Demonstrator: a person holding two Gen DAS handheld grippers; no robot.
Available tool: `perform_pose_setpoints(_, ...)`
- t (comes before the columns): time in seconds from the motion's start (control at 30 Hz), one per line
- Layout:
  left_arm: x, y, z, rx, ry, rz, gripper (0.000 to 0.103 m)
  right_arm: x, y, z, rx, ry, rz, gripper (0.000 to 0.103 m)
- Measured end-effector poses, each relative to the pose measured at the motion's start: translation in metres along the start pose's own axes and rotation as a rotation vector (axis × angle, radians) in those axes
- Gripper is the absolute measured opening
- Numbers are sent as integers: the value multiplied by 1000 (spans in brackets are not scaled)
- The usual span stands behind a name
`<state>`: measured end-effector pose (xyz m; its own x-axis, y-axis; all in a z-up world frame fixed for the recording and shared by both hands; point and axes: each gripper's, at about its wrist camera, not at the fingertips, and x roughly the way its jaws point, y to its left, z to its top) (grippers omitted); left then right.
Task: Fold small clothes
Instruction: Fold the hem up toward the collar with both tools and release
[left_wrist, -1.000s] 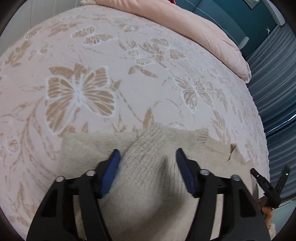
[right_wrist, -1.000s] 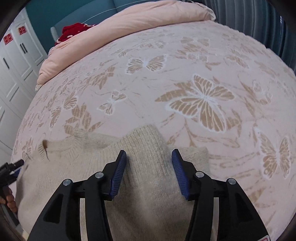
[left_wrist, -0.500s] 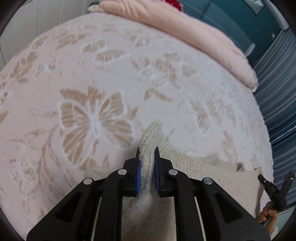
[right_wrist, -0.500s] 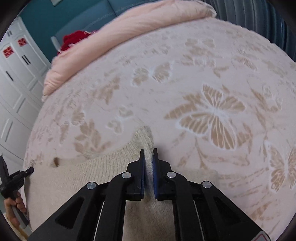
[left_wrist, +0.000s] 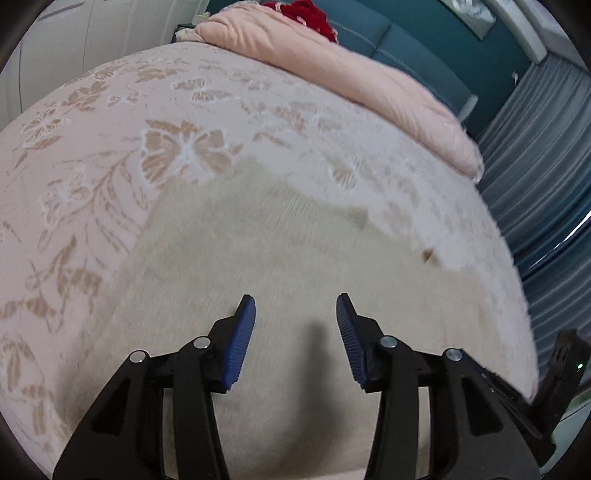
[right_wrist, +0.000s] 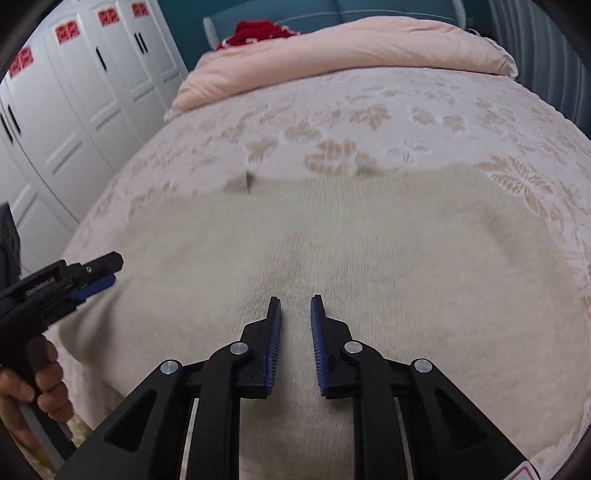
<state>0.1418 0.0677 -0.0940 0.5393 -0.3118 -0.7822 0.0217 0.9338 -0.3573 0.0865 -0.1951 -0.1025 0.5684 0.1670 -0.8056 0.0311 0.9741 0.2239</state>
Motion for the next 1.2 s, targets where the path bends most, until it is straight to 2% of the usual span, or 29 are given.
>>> perform_pose_setpoints(0.03, 10, 6, -10, 13, 15, 52, 42, 3, -7, -7, 30, -8, 17, 10)
perform_pose_setpoints(0.1, 10, 14, -20, 50, -47, 49, 41, -10, -22, -6, 132, -5, 68, 4)
perform_pose_setpoints(0.17, 6, 9, -23, 115, -55, 91, 41, -34, -36, -3, 174, -40, 26, 4)
perform_pose_setpoints(0.2, 4, 8, -24, 118, -55, 96, 41, -41, -45, -4, 177, -55, -9, 4)
perform_pose_setpoints(0.27, 3, 12, -23, 82, -51, 76, 41, -40, -73, -15, 194, -21, -103, 0)
perform_pose_setpoints(0.33, -1, 15, -22, 59, -41, 59, 40, -42, -104, -32, 282, 21, -89, 0)
perform_pose_setpoints(0.4, -6, 14, -24, 80, -34, 79, 41, -64, -121, -44, 360, -18, -92, 0)
perform_pose_setpoints(0.47, -10, 16, -30, 97, -32, 78, 41, -84, -135, -54, 411, -59, -145, 3)
perform_pose_setpoints(0.6, -20, 24, -37, 34, -38, 46, 41, -102, -162, -69, 504, -98, -155, 3)
perform_pose_setpoints(0.7, -28, 23, -40, 9, -37, 54, 42, -103, -161, -66, 513, -107, -154, 8)
perform_pose_setpoints(0.73, -31, 24, -41, -3, -37, 49, 43, -105, -158, -64, 502, -122, -170, 16)
perform_pose_setpoints(0.77, -34, 26, -42, -16, -35, 46, 43, -110, -154, -63, 492, -152, -192, 30)
perform_pose_setpoints(0.83, -39, 30, -46, -39, -30, 37, 44, -117, -150, -61, 480, -198, -195, 39)
perform_pose_setpoints(0.9, -41, 37, -50, -72, -21, 18, 44, -112, -151, -60, 462, -165, -167, 39)
perform_pose_setpoints(0.93, -42, 40, -52, -87, -17, 7, 44, -104, -151, -61, 442, -121, -175, 38)
perform_pose_setpoints(1.0, -45, 43, -54, -109, -13, -2, 44, -82, -154, -70, 397, -19, -240, 35)
perform_pose_setpoints(1.1, -57, 48, -54, -168, -17, -18, 44, -93, -161, -82, 481, -56, -221, 39)
perform_pose_setpoints(1.17, -68, 56, -55, -219, -29, -24, 53, -112, -153, -77, 500, -105, -216, 36)
perform_pose_setpoints(1.2, -72, 60, -56, -243, -33, -25, 54, -120, -144, -69, 485, -129, -181, 35)
